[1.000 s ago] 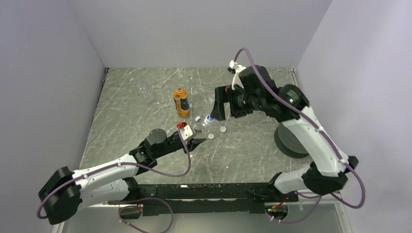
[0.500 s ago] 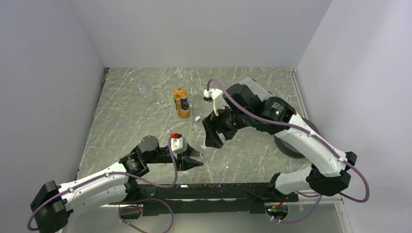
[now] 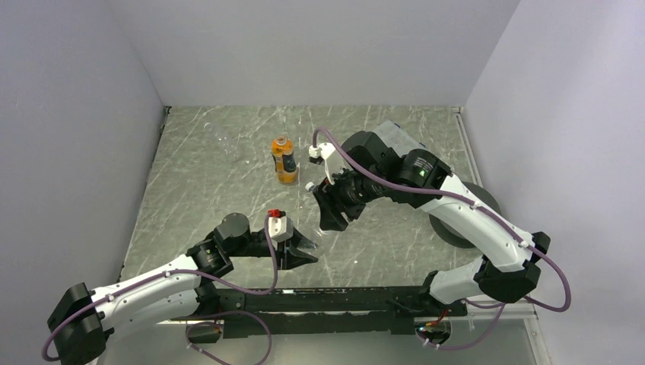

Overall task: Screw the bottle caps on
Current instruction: Screw the bottle cap onto the plastic bottle.

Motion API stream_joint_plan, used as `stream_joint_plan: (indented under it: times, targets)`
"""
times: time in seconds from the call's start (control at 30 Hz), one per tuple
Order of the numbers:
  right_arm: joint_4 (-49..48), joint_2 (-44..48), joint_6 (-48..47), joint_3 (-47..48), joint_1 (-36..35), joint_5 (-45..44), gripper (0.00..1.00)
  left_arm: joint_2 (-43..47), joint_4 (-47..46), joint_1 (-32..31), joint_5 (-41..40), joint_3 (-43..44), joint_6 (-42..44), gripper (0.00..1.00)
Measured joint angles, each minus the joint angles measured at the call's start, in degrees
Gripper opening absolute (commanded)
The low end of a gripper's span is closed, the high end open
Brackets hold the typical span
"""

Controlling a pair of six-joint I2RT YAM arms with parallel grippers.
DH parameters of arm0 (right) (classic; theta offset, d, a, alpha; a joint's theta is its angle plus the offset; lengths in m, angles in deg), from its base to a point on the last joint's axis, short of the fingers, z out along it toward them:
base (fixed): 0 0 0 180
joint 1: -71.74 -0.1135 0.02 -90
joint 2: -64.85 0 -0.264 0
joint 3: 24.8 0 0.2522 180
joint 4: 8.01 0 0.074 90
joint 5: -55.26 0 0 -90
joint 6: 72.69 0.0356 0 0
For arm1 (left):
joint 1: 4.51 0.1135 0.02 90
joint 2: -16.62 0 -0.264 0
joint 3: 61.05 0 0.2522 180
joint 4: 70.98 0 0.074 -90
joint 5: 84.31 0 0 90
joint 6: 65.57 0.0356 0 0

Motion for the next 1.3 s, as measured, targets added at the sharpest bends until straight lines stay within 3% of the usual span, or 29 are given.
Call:
stream_joint_plan:
  times: [0.63, 0.87, 1.3]
  targets:
    - [0.2, -1.1, -0.5, 0.0, -0.2, 2.0, 0.46, 0.6, 0.2, 0.0, -0.5, -0.1, 0.0, 0.00]
    - [0.2, -1.7, -0.6, 0.0, -0.2, 2.0, 0.37, 0.9, 0.3, 0.0, -0.5, -0.9, 0.0, 0.00]
    - [0.6, -1.9, -0.4, 0.0, -0.2, 1.6, 0.46, 1.7, 0.2, -0.1, -1.6, -1.3, 0.0, 0.00]
